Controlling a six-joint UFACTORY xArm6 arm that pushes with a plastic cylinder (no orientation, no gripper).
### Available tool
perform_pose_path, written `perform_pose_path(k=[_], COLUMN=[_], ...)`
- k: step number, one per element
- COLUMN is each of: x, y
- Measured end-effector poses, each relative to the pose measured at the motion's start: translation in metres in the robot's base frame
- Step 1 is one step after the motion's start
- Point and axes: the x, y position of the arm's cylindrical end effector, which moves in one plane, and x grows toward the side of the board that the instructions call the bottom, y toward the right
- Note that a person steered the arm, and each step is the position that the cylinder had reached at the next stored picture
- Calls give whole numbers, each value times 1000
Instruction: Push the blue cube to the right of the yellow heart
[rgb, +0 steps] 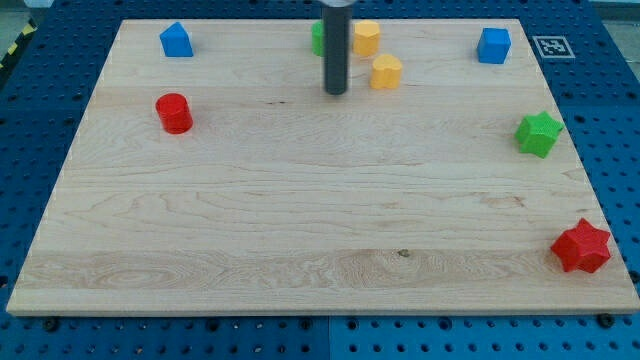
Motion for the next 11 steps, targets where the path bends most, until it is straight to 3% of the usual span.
perform_pose_path(k=[3,4,5,6,7,9,10,11], x=[-15,-59,-126,-145,-122,31,50,29], y=[187,232,234,208,204,214,205,253])
